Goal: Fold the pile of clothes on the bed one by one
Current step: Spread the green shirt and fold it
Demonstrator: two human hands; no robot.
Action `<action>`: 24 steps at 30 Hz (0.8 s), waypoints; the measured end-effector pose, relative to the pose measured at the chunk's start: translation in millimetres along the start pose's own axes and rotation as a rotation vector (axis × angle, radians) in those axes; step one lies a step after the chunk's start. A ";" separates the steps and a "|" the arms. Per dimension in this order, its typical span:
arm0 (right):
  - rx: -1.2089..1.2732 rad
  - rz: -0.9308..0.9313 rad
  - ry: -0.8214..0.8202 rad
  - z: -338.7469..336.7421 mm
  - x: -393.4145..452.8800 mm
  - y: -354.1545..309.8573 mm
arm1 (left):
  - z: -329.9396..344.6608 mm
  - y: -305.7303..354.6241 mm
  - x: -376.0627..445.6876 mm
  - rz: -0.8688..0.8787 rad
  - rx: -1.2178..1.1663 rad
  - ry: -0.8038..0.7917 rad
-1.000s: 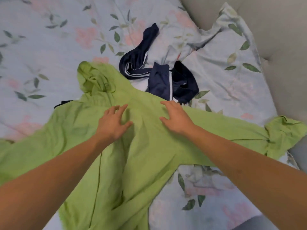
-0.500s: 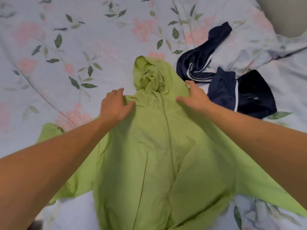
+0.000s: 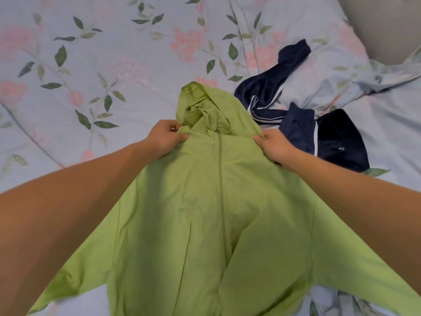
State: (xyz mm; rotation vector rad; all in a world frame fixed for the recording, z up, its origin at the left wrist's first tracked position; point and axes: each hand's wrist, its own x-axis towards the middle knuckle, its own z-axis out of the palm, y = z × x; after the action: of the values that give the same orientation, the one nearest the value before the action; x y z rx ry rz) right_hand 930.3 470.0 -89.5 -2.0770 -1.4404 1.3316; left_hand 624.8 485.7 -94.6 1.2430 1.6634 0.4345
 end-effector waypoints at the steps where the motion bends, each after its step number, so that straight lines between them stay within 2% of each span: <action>1: -0.055 0.016 -0.009 0.1 3.0 2.9 | 0.7 0.1 1.0 -0.052 -0.007 0.044; 3: -0.123 0.056 -0.050 1.0 7.3 1.2 | 0.8 0.6 4.6 -0.193 -0.028 0.094; 6: 0.051 0.119 -0.088 3.8 13.7 -13.8 | -1.9 7.1 15.2 -0.347 -0.225 0.006; 10: 0.169 0.117 0.002 10.8 32.4 -30.8 | 6.6 23.3 25.3 -0.318 -0.301 -0.081; 15: 0.165 0.015 0.071 13.4 43.4 -33.6 | 20.1 35.3 41.3 -0.229 -0.395 -0.030; 19: 0.286 -0.064 0.090 3.0 23.5 -36.9 | 12.8 41.4 30.8 -0.033 -0.424 0.065; 22: 0.394 -0.203 0.088 -6.2 -9.5 -33.1 | 2.7 43.5 -0.7 0.391 -0.275 0.078; 24: 0.371 -0.288 0.099 -9.2 -30.9 -16.0 | -4.8 30.0 -26.1 0.577 -0.124 0.027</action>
State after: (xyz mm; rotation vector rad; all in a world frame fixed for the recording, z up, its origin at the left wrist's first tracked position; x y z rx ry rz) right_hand 925.9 453.6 -57.8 -1.6096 -1.2781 1.2476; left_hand 636.6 476.6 -57.4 1.6188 1.2550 0.8910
